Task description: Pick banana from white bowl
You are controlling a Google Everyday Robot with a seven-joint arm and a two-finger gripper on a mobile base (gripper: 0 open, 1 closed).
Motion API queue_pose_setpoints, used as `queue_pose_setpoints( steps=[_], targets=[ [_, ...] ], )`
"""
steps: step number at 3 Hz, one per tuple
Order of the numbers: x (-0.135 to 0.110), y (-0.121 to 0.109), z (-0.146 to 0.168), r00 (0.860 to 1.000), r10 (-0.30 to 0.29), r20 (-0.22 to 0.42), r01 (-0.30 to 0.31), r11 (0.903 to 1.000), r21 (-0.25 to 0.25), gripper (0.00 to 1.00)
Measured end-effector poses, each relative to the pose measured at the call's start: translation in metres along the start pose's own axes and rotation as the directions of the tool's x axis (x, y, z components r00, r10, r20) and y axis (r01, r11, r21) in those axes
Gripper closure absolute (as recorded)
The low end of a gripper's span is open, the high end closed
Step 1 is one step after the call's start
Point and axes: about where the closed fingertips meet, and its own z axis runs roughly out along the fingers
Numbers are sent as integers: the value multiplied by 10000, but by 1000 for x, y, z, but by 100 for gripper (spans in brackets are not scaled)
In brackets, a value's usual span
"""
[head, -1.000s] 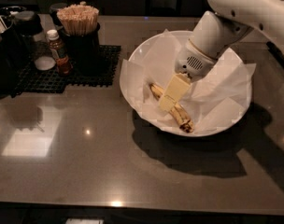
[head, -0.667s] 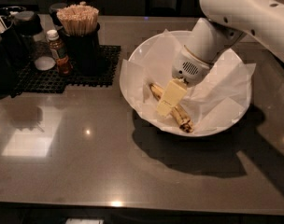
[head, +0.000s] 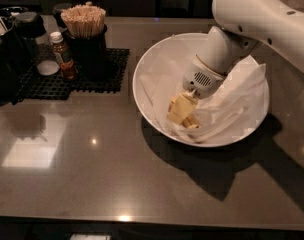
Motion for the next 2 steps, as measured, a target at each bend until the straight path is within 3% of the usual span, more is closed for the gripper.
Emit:
queue_pose_setpoints(
  steps=[1,2],
  targets=[
    [1,5,6,9981,-142,604,157,9995,-259,83],
    [1,5,6,9976,-154,672,172,9995,-269,100]
  ],
)
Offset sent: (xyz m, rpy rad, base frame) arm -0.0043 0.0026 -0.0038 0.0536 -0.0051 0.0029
